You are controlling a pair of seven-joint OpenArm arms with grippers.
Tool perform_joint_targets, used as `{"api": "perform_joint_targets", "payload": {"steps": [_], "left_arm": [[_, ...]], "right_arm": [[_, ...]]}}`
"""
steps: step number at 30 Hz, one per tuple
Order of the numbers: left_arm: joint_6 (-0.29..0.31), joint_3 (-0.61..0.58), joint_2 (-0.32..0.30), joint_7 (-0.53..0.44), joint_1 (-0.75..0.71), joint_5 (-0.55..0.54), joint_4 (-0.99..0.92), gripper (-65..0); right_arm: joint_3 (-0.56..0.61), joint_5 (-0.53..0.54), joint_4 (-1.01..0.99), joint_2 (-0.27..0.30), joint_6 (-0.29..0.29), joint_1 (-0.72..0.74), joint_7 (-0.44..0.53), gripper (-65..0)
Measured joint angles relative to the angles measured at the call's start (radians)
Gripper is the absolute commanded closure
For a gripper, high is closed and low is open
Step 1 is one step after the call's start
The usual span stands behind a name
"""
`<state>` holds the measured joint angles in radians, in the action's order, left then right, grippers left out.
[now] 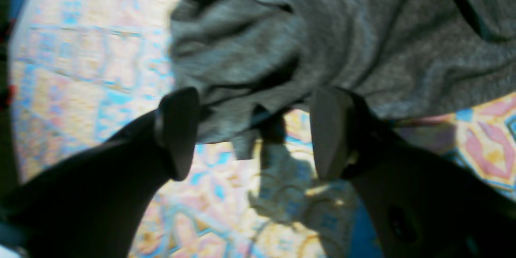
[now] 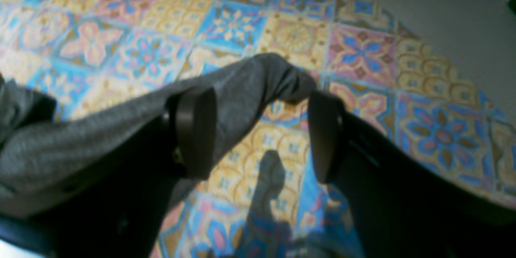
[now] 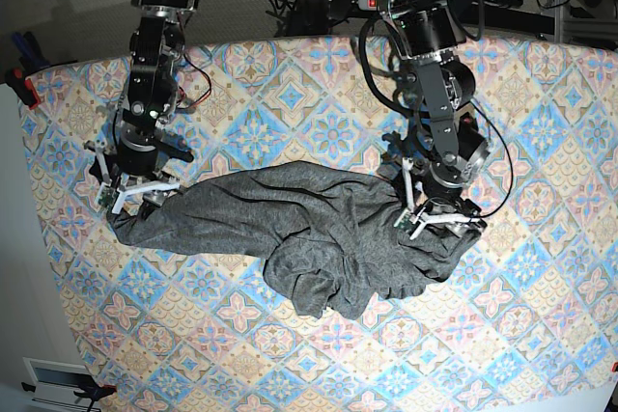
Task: Layout the t-shirt on the table in an organized manner, then fold the t-shirt properly
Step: 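Release the shirt with the left gripper and lift it slightly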
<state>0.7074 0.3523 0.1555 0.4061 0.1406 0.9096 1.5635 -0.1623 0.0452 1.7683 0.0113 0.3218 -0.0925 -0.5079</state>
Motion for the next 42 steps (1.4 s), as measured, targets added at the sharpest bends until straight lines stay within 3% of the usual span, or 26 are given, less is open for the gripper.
{"api": "perform_joint_targets", "payload": {"steps": [5,19,24,28,34,39,42], "left_arm": [[0.004,-0.053,-0.016,-0.002,-0.002,-0.016,-0.074,-42.4],[0.001,-0.045,-0.045,-0.002,0.086,-0.015,-0.175,-42.4],[-0.003,-0.045,-0.064,-0.014,0.133,-0.019,-0.294,-41.9],[0.0,-0.045,-0.09,-0.031,0.155,-0.036,-0.333,-32.4],[0.0,-0.046,-0.08,-0.008,0.155,-0.038,-0.338,-6.3],[0.0,-0.045,-0.069,-0.005,0.162,-0.052,-0.333,-5.0],[0.004,-0.048,-0.058,0.003,0.142,-0.052,-0.237,-5.0]], "right_arm": [[0.0,0.001,0.007,-0.002,0.002,-0.013,-0.012,-34.6],[0.0,0.0,0.012,0.0,0.003,-0.02,-0.01,-34.6],[-0.002,0.0,0.012,0.001,0.0,-0.023,-0.008,-34.6],[-0.001,0.0,0.012,0.0,0.0,-0.046,-0.009,-34.6],[-0.001,0.0,0.012,0.0,0.0,-0.04,-0.006,-34.6],[-0.001,0.0,0.012,0.0,0.0,-0.041,-0.006,-34.6],[-0.001,0.0,0.012,0.0,0.003,-0.041,-0.006,-34.6]]}}
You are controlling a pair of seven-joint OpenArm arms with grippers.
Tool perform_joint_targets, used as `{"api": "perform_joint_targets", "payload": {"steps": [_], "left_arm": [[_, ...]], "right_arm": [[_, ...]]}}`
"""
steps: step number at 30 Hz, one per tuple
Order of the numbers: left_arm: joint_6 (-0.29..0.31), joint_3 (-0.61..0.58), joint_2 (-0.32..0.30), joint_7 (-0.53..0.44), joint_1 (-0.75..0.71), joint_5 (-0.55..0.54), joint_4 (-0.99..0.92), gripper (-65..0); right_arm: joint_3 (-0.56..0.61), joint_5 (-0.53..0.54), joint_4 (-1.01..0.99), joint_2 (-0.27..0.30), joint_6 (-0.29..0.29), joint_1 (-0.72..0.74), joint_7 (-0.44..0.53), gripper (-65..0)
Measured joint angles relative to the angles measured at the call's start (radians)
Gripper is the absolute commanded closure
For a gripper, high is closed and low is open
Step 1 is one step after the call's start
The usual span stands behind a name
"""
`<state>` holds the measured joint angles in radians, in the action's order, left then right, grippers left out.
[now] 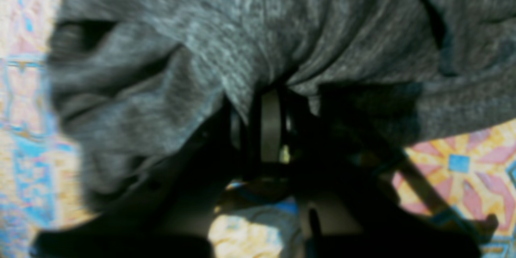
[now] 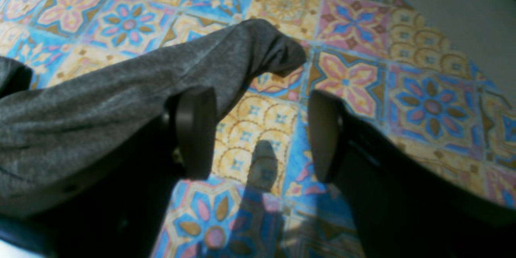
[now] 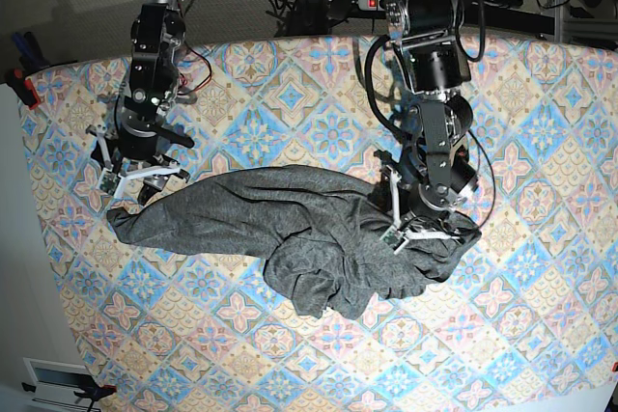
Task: Layout the t-shirt on the table in an organized manner, then fold the t-shirt properly
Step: 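Release the shirt with the left gripper and lift it slightly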
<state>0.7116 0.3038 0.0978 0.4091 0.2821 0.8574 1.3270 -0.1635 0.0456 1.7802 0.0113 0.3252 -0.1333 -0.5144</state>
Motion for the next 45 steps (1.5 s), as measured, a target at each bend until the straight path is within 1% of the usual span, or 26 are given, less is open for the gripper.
{"api": "perform_joint_targets", "payload": {"steps": [3,5,8,13,16,18,20,22,25,27,28,31,33,36,39,42,45], "left_arm": [[-0.004,0.0,0.048,-0.001,-0.049,0.0,0.192,-5.0],[-0.004,-0.009,0.061,-0.005,-0.077,0.0,0.296,-5.0],[-0.004,-0.051,0.057,-0.002,-0.119,0.002,0.394,-5.0],[0.002,-0.195,0.052,0.004,-0.253,0.046,0.584,-4.9],[0.007,-0.255,0.055,-0.01,-0.296,0.04,0.642,-5.4],[0.009,-0.24,0.061,-0.012,-0.286,0.037,0.64,-5.7],[0.005,-0.191,0.061,-0.012,-0.26,0.038,0.613,-8.0],[-0.006,-0.145,0.054,-0.002,-0.236,0.053,0.573,-13.1],[0.001,-0.074,0.053,0.003,-0.217,0.051,0.541,-23.8],[0.003,-0.038,0.055,0.003,-0.187,0.037,0.508,-29.0],[-0.008,-0.028,0.055,0.002,-0.169,0.041,0.484,-30.7],[-0.007,-0.015,0.055,-0.005,-0.13,0.037,0.398,-31.7],[0.0,0.014,0.058,-0.005,-0.121,0.033,0.331,-31.7],[-0.005,0.05,0.059,-0.003,-0.113,0.037,0.245,-31.7],[0.0,0.063,0.055,0.006,-0.105,0.041,0.204,-31.7],[-0.005,0.112,0.063,-0.004,-0.082,0.01,0.193,-31.8],[-0.008,0.116,0.039,-0.006,-0.053,-0.027,0.119,-31.8]], "right_arm": [[0.003,0.001,0.0,0.0,-0.004,-0.002,-0.003,-34.6],[0.003,0.0,0.0,0.0,-0.004,0.0,-0.001,-34.6],[0.002,0.0,0.0,0.0,-0.004,-0.002,-0.004,-34.6],[0.003,0.001,0.0,-0.004,-0.004,0.0,-0.002,-34.6],[0.004,0.0,0.0,-0.003,-0.004,0.0,-0.001,-34.6],[0.004,0.0,0.0,-0.003,-0.003,-0.002,-0.002,-34.6],[0.004,0.0,0.0,-0.003,-0.003,0.0,-0.006,-34.6],[0.004,0.0,0.0,-0.003,-0.003,-0.002,-0.004,-34.6],[0.004,-0.001,0.0,-0.003,-0.004,-0.021,0.003,-34.6],[0.004,0.0,0.0,-0.005,-0.003,-0.035,-0.005,-34.6],[0.004,0.0,0.0,-0.005,-0.004,-0.039,-0.007,-34.6],[0.003,0.0,0.0,-0.002,0.0,-0.034,-0.002,-34.6],[0.003,0.0,0.0,-0.003,-0.002,-0.032,0.0,-34.6],[0.005,0.0,0.0,-0.003,-0.007,-0.035,-0.004,-34.6],[0.004,0.0,0.0,0.0,0.0,-0.035,-0.004,-34.6],[0.004,0.0,0.0,0.0,-0.004,-0.037,-0.005,-34.6],[0.004,0.0,0.0,0.003,-0.004,-0.058,-0.003,-34.6]]}}
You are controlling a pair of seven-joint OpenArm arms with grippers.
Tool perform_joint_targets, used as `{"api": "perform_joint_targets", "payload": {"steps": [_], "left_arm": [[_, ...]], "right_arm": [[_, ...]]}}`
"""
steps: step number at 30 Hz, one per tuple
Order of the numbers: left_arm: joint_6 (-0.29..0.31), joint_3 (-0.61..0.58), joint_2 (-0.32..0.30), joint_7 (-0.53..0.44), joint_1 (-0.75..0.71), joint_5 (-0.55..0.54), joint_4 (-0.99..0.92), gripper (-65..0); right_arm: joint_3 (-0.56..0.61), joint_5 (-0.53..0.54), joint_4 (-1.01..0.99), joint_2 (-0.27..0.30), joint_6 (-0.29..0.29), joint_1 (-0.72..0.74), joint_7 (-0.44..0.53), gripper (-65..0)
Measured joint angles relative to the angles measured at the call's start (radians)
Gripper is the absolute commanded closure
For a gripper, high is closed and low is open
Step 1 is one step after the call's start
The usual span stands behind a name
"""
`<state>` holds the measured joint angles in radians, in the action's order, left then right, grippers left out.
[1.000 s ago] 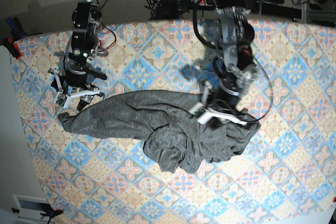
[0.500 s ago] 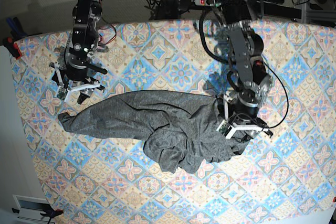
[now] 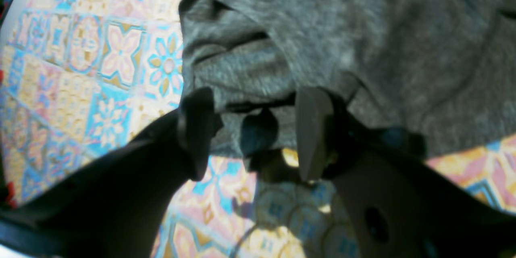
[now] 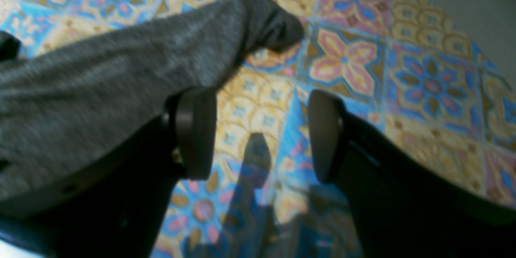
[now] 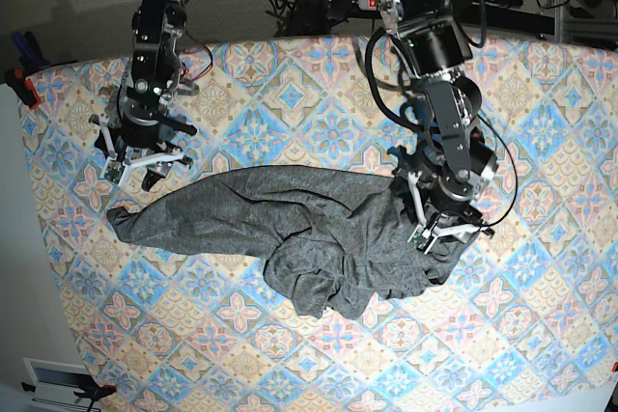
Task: Layout the t-shirt on the table in an organized manner, then fold the t-shirt properly
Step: 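Release the shirt with the left gripper and lift it slightly, then regrasp the bunched shirt fabric with the left gripper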
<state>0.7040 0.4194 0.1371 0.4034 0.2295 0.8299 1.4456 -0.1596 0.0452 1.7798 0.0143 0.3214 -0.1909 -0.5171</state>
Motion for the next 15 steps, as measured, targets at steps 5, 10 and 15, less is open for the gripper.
{"api": "perform_joint_targets", "payload": {"steps": [5,10,15], "left_arm": [[0.0,0.003,-0.034,0.003,0.031,-0.008,-0.154,-31.8],[0.0,0.002,-0.023,0.001,0.048,-0.011,-0.159,-25.1],[0.004,-0.002,-0.001,0.009,0.054,-0.059,-0.163,-4.6]], "right_arm": [[0.0,0.0,0.0,-0.003,0.0,-0.042,-0.004,-34.6],[0.0,0.0,0.0,-0.003,0.0,-0.036,-0.001,-34.6],[0.0,0.0,0.016,-0.003,0.0,-0.036,-0.005,-34.6]]}}
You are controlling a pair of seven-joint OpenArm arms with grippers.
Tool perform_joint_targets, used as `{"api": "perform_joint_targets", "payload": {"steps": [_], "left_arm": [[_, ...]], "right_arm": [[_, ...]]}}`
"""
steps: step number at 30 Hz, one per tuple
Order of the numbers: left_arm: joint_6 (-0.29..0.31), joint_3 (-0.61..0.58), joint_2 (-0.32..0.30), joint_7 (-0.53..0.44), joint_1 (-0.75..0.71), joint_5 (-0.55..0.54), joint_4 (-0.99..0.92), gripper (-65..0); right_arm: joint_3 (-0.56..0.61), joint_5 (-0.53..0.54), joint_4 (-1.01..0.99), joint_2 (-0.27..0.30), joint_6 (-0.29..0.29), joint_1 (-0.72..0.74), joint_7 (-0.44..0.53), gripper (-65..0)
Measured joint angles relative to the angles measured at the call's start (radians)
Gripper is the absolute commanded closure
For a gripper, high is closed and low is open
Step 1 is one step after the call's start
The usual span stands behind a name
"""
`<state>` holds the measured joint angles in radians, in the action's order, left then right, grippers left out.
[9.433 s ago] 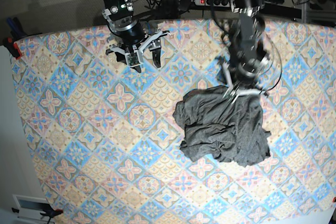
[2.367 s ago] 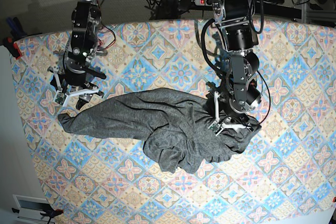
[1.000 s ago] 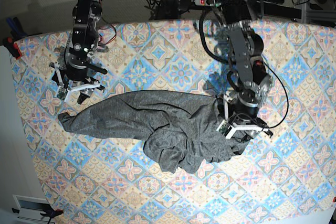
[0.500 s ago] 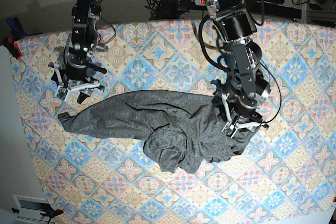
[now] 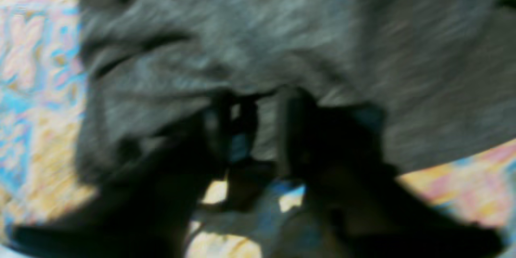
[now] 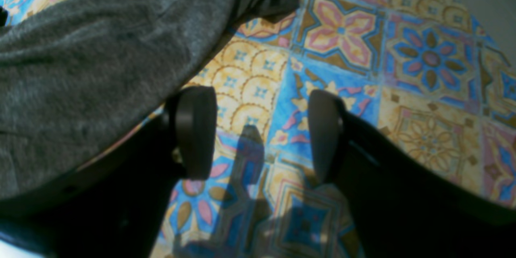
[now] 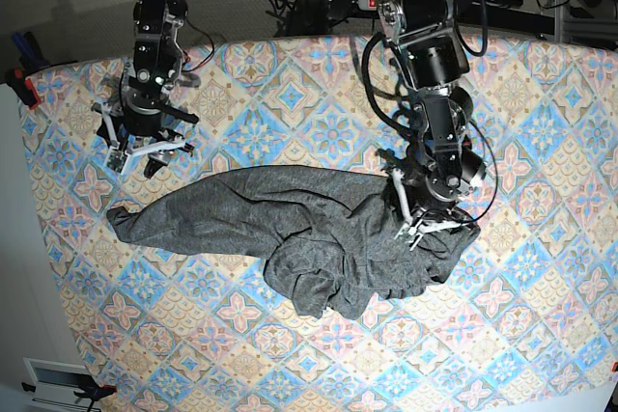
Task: Layout the t-shirt on the table in an organized manner, then fold the t-shirt properly
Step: 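Regrasp the bunched shirt fabric with the left gripper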
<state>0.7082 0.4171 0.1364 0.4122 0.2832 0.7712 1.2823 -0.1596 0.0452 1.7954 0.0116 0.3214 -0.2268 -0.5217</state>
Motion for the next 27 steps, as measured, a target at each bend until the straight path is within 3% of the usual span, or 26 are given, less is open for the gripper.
{"api": "perform_joint_targets", "payload": {"steps": [7,12,20,24,27], "left_arm": [[-0.005,0.0,0.003,-0.003,0.056,-0.027,-0.029,-3.5],[0.0,0.0,0.027,0.004,0.074,-0.032,0.045,-3.4],[-0.003,-0.019,0.017,0.011,0.073,-0.028,0.129,-3.4],[-0.004,-0.063,0.023,0.146,0.072,-0.048,0.221,-3.6],[-0.004,-0.11,0.014,0.184,0.085,-0.103,0.268,-3.8]], "right_arm": [[0.0,0.0,0.03,0.0,0.0,0.0,0.001,-34.6],[0.0,0.0,0.031,0.0,0.0,0.0,0.001,-34.6],[0.0,0.0,0.031,0.0,0.0,0.003,0.0,-34.6],[0.0,0.0,0.031,0.0,0.0,0.003,0.003,-34.6],[0.0,0.0,0.031,0.0,0.0,0.003,0.003,-34.6]]}}
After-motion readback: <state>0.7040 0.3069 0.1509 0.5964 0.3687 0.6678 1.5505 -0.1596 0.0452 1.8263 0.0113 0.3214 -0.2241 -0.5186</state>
